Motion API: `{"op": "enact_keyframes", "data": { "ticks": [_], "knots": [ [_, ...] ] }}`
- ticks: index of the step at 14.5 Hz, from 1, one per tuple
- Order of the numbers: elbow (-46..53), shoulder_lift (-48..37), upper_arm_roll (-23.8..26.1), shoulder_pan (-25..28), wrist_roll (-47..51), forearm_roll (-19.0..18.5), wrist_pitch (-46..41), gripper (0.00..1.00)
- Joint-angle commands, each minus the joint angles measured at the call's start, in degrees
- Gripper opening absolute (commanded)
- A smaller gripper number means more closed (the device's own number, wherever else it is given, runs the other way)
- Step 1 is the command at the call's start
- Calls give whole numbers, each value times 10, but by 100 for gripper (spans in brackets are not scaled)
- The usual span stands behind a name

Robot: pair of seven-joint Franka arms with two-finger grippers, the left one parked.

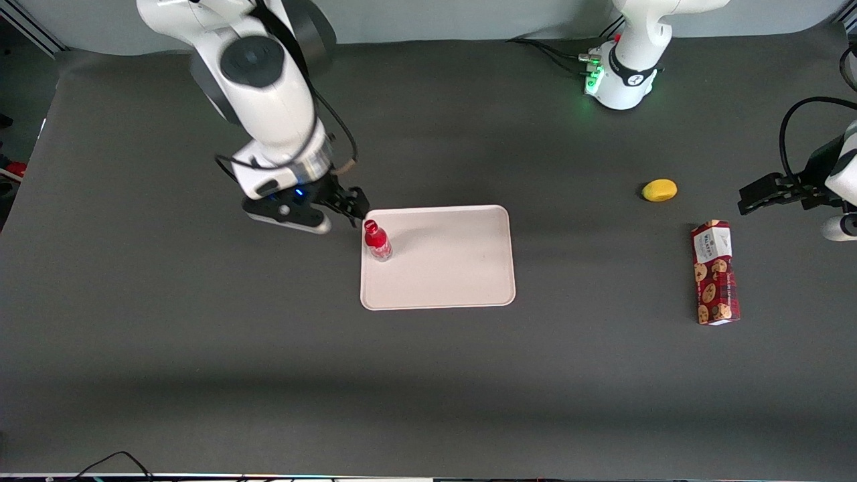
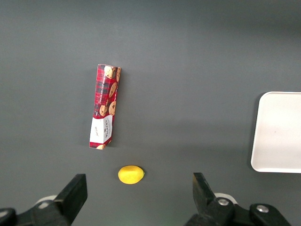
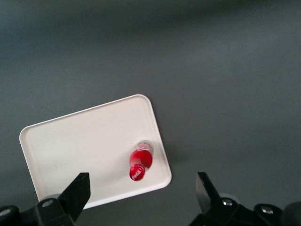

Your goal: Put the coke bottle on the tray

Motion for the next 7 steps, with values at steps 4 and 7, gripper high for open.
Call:
{"op": "enact_keyframes", "data": {
  "ticks": [4, 7],
  "knots": [
    [131, -62, -70, -59, -226, 57, -227, 100],
    [90, -120, -180, -59, -343, 86, -274, 100]
  ]
}}
